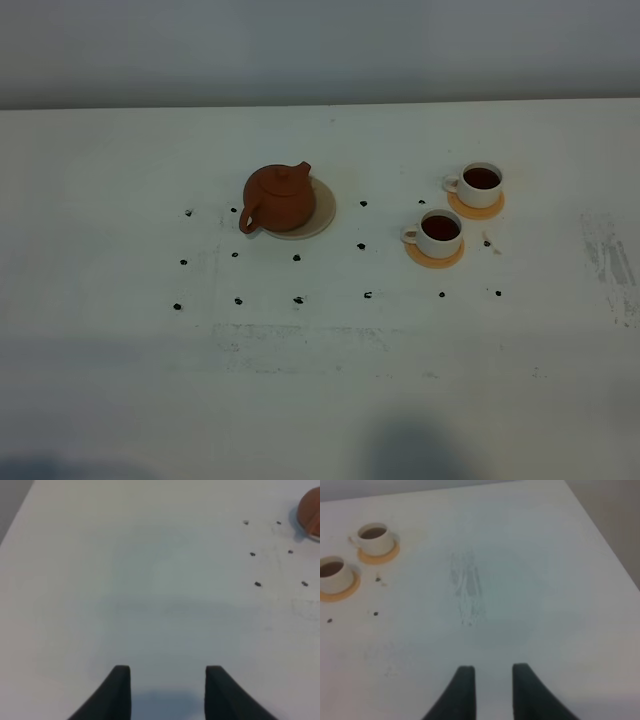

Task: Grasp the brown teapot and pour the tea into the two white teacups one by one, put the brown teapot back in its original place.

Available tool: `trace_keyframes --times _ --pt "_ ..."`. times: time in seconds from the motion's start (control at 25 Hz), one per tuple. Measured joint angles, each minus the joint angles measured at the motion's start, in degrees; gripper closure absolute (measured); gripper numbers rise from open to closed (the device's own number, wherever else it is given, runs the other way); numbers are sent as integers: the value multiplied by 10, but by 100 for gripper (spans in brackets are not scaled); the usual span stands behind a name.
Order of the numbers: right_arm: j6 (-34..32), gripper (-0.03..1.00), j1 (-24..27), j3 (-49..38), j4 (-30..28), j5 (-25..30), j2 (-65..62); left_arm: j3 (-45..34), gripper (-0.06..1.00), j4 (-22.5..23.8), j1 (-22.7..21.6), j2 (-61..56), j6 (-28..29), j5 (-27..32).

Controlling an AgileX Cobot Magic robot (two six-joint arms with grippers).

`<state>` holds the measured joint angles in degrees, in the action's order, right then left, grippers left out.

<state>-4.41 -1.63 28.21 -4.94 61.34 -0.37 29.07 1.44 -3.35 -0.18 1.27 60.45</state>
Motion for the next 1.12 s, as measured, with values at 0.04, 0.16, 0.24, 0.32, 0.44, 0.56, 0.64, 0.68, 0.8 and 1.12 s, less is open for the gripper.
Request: trace_keyframes --times 0.04,0.16,0.24,0.32,0.44,0.56,0.64,0.68,0.8,1.12 --pt "0 75 0 0 0 0 0 0 61 0 0 0 0 0" --pt "0 75 0 0 0 0 0 0 61 0 0 0 0 0" --pt "0 75 0 0 0 0 0 0 61 1 4 -1 0 0" --pt "0 75 0 0 0 0 0 0 61 1 12 -1 0 0" --pt "0 75 0 0 0 0 0 0 61 1 15 -2 0 0" --pt "0 75 0 0 0 0 0 0 61 1 17 -2 0 0" --pt "0 75 0 0 0 0 0 0 61 1 17 -2 0 0" --pt "0 75 0 0 0 0 0 0 61 1 17 -2 0 0" --pt "0 75 0 0 0 0 0 0 61 1 17 -2 0 0" --pt "0 75 0 0 0 0 0 0 61 1 17 -1 -1 0"
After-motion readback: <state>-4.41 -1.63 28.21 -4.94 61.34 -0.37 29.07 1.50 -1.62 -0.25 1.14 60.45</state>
